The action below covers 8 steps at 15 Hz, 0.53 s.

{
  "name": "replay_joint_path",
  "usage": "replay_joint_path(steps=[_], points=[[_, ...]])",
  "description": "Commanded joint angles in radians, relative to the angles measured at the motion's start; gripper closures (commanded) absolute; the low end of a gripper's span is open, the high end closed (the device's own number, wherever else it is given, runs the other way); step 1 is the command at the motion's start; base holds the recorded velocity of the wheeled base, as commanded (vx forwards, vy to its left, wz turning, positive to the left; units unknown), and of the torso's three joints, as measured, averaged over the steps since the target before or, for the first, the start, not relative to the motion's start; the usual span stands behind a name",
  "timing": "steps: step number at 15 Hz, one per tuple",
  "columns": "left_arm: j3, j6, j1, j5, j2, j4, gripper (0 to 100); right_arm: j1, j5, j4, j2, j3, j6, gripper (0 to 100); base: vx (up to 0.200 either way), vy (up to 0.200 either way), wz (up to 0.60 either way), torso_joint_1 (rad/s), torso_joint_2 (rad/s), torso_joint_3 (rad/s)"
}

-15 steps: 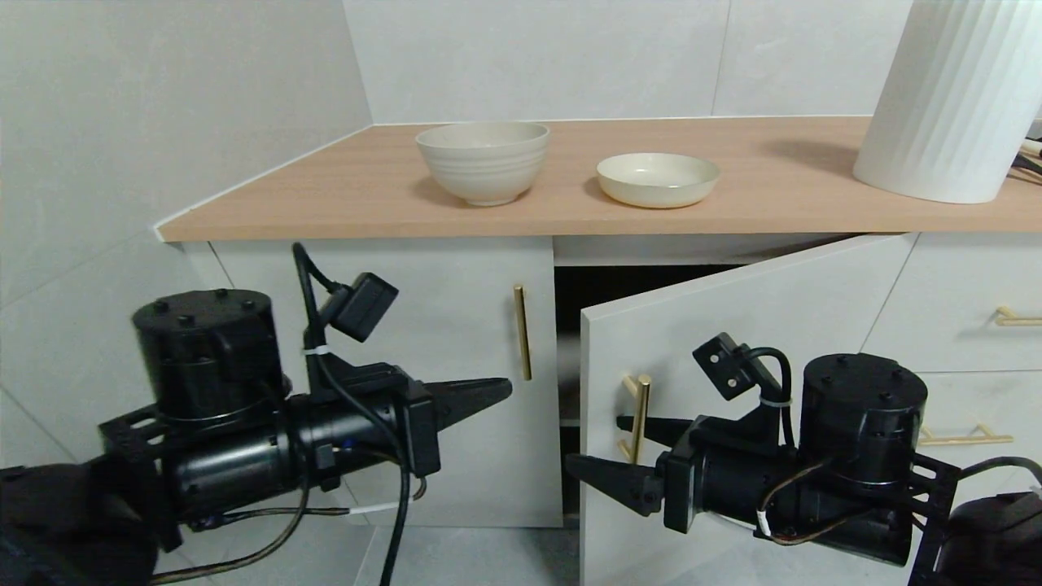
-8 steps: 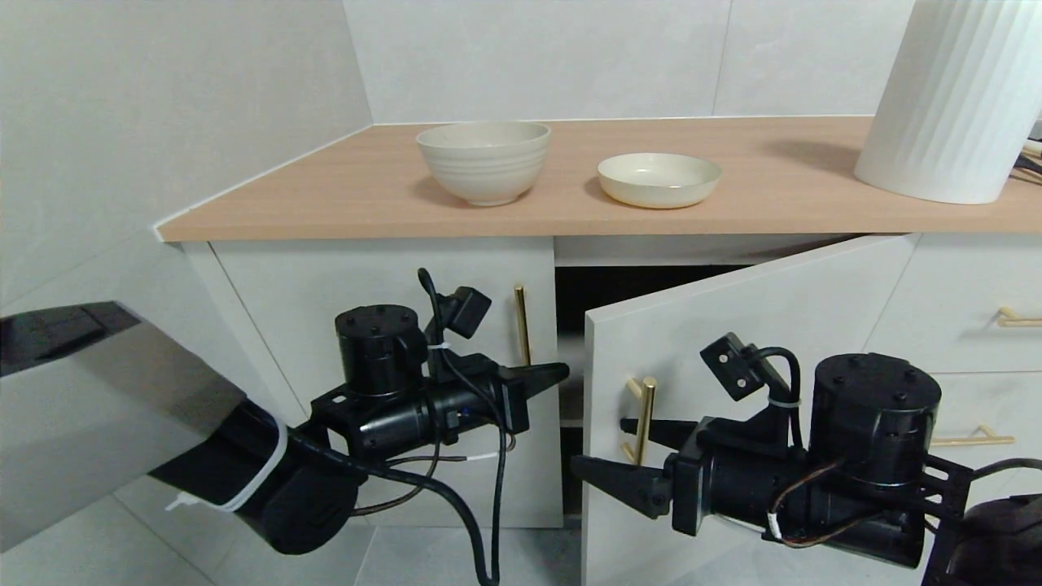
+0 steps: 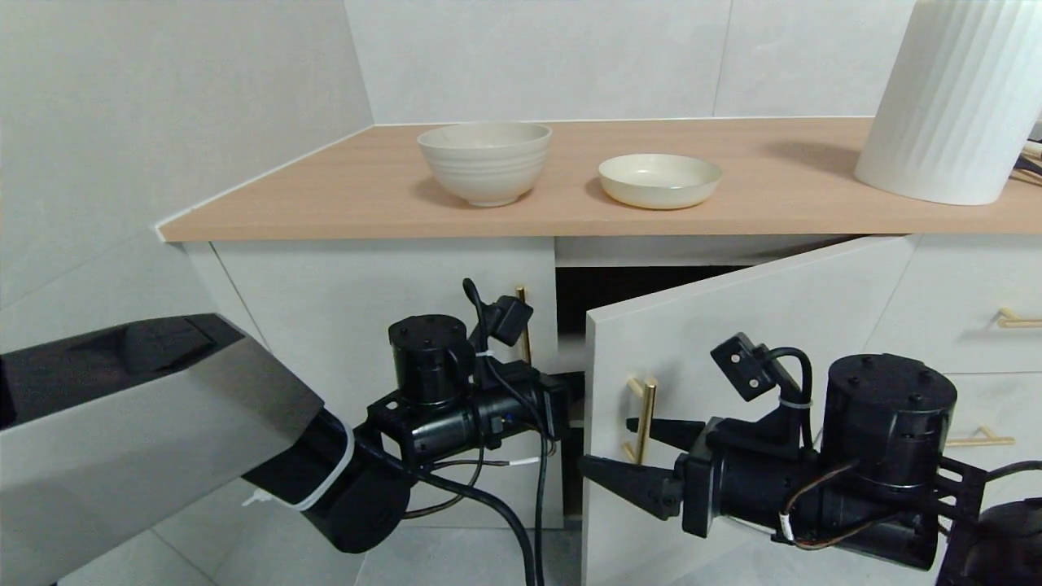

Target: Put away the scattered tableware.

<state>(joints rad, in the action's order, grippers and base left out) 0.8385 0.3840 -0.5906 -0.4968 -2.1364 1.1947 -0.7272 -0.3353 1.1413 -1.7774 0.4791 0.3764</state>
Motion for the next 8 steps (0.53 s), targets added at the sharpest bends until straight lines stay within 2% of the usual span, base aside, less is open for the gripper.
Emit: replay_joint_path(steps=[1, 5, 7, 8], points=[[0.019, 0.007, -0.024, 0.000, -0.016, 0.002, 100, 0.014, 0.009, -0.003, 0.012, -0.004, -0.002, 0, 0.000, 0.000, 0.00, 0.000, 0.00, 0.000], [0.017, 0.010, -0.038, 0.000, -0.005, 0.002, 100, 0.074, 0.010, -0.012, 0.075, -0.030, -0.007, 0, 0.000, 0.000, 0.00, 0.000, 0.00, 0.000], [0.016, 0.010, -0.040, 0.001, -0.007, 0.000, 100, 0.074, 0.029, -0.064, 0.124, -0.083, -0.103, 0, 0.000, 0.000, 0.00, 0.000, 0.00, 0.000], [0.014, 0.010, -0.040, 0.001, -0.008, 0.000, 100, 0.074, 0.071, -0.097, 0.138, -0.099, -0.151, 0, 0.000, 0.000, 0.00, 0.000, 0.00, 0.000]])
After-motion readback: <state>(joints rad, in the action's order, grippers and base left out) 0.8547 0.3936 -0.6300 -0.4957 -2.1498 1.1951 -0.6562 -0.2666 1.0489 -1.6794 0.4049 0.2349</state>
